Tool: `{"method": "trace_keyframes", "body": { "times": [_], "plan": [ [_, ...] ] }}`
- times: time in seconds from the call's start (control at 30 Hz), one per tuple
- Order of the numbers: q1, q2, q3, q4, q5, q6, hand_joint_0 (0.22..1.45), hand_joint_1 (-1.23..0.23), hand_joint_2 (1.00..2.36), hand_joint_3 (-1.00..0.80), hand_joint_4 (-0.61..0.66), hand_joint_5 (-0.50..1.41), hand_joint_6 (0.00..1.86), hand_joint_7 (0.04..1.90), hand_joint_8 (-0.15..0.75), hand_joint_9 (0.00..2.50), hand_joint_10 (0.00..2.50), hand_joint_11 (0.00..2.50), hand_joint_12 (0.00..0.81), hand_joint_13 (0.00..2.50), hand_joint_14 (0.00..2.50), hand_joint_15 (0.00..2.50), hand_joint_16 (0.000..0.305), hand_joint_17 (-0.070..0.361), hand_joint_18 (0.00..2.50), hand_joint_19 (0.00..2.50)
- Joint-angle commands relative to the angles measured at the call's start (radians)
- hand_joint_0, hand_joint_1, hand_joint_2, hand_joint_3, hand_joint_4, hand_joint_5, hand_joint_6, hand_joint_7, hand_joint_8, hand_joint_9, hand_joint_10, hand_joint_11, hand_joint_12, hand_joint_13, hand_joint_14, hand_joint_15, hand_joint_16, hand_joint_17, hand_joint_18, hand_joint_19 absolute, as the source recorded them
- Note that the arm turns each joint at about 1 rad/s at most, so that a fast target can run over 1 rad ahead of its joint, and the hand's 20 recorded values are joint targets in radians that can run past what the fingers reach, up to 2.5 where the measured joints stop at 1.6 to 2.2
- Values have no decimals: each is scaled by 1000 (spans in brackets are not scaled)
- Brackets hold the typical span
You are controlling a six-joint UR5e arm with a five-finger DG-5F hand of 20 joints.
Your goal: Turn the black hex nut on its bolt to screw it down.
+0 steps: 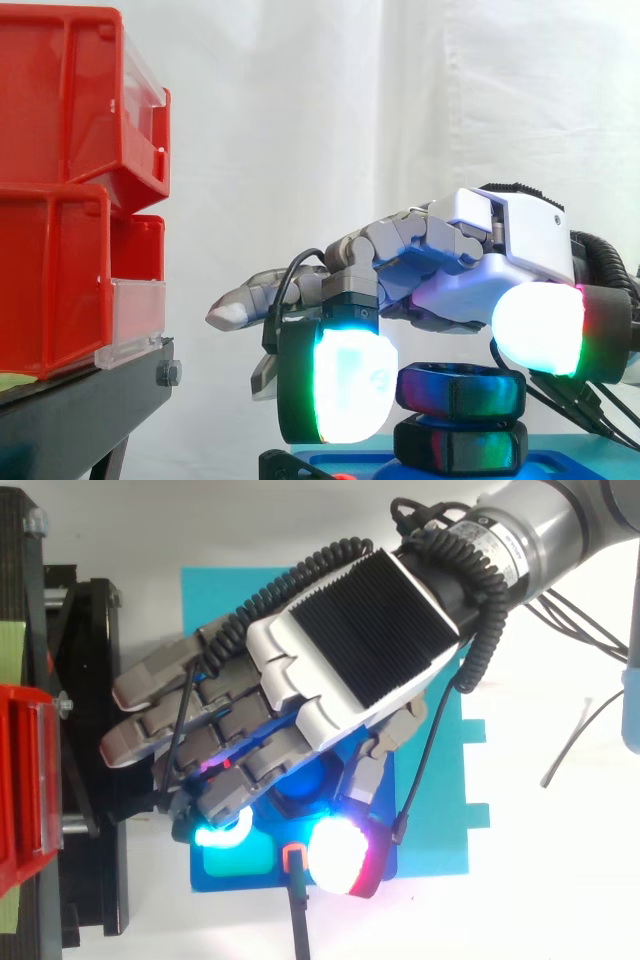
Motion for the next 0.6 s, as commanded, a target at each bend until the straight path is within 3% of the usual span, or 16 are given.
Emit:
{"method": "trace_keyframes", "body": {
  "times": [0.0,0.57],
  "plan": [
    [-8,0,0,2,-10,0,450,-385,1000,-500,131,-191,748,915,206,667,13,331,102,360,5,135,11,26,0,349],
    [-25,0,0,5,-28,2,449,-386,1000,-500,135,-192,748,911,203,673,10,347,100,356,5,142,11,26,0,356]
  ]
}}
